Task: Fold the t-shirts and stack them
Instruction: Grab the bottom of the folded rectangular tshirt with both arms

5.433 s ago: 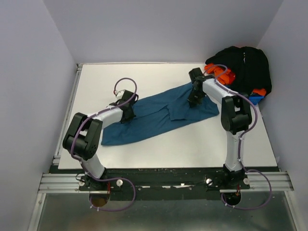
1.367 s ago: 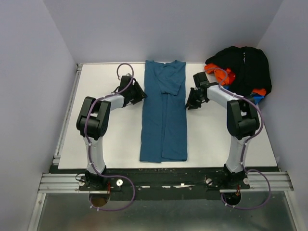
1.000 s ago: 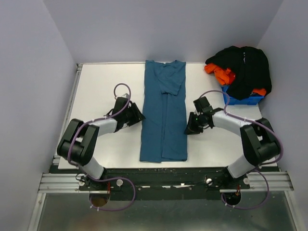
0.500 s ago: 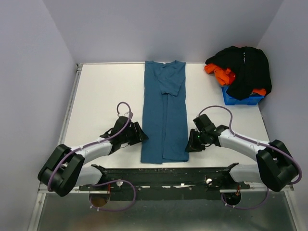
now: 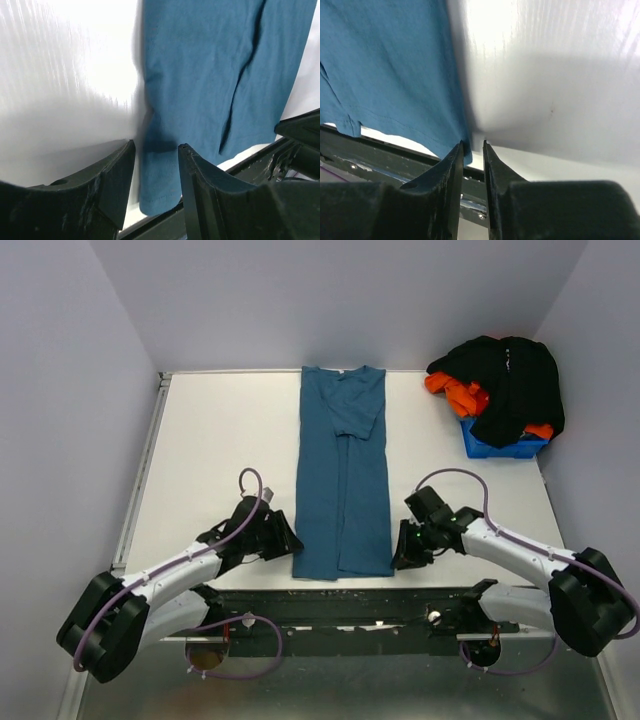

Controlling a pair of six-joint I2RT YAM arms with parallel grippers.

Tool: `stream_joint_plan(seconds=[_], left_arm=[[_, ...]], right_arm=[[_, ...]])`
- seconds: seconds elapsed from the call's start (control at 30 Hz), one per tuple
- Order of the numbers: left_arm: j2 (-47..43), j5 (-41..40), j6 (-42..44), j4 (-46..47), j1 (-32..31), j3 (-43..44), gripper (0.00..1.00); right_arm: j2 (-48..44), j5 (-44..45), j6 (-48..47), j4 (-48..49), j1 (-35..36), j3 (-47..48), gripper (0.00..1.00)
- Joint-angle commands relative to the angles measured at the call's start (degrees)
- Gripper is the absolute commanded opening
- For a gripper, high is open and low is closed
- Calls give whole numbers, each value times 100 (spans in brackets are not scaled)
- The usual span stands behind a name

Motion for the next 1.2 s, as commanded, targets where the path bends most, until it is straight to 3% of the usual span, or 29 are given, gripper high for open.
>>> stream_joint_plan(seconds=[0.0, 0.43, 0.63, 0.73, 0.8, 1.17], left_arm=[[-176, 84, -66, -1289, -197, -233, 56], [-35, -109, -585, -2097, -909, -137, 48], [-272, -337, -708, -2369, -971, -84, 46], [-553, -575, -831, -2519, -1006, -93, 45], [-755, -610, -901, -2537, -1015, -128, 45], [-747, -549, -875, -2397, -1015, -93, 44]], right_arm=[[-242, -115, -163, -616, 57, 4, 31], [-66, -353, -339, -510, 57, -85, 25], [-698, 113, -278, -897, 57, 214, 33], [-1041, 192, -260, -880, 57, 223, 47], [-1095, 78, -295, -801, 57, 180, 50], [-559, -546, -321, 43, 57, -172, 44]])
